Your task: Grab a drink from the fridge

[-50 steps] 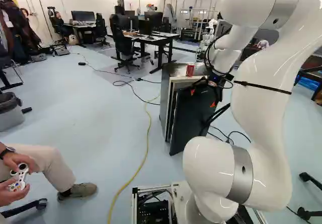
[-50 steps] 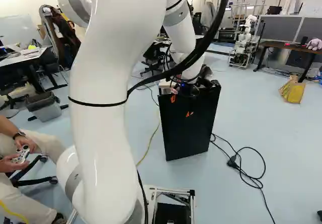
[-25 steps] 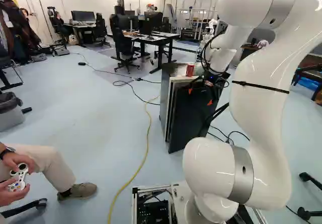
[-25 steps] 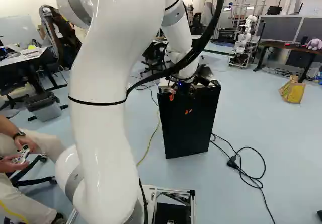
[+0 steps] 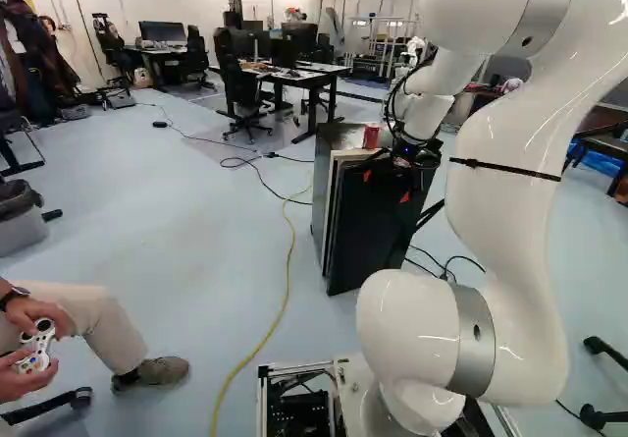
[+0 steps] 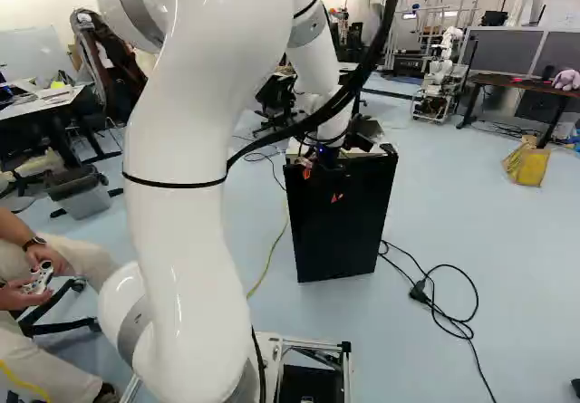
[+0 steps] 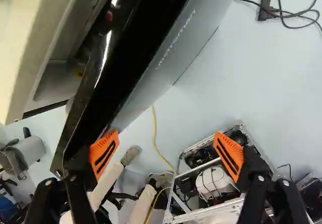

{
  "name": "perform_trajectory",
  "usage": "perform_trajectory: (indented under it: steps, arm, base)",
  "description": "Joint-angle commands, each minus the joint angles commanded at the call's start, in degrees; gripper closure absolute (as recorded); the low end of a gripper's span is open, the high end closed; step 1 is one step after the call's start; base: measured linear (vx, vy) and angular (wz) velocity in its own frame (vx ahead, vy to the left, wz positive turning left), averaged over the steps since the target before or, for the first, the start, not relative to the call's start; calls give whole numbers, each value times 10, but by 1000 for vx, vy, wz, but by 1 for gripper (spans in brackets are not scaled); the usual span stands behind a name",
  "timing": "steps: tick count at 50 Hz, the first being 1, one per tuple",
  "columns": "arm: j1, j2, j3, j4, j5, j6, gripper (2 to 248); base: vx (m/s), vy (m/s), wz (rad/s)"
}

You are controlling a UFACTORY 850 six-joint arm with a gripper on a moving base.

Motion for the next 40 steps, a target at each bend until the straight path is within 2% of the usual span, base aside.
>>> perform_trajectory:
  steps: [40]
  arm:
    - [22, 5, 6, 0, 55, 0, 3]
  base:
    - [0, 0, 0]
